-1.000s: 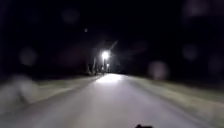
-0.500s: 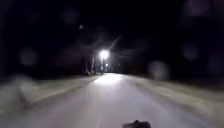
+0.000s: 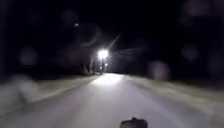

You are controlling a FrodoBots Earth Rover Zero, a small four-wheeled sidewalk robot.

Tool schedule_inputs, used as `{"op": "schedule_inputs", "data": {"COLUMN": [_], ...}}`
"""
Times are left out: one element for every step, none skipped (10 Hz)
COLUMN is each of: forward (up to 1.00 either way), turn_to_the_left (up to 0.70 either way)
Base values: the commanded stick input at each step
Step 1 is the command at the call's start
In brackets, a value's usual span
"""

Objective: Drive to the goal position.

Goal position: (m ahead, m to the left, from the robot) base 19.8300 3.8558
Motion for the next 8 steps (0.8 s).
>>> {"op": "schedule_inputs", "data": {"forward": [1.00,1.00,1.00,1.00,1.00,1.00,1.00,1.00], "turn_to_the_left": [0.00,0.00,0.00,0.00,0.00,0.00,0.00,0.00]}}
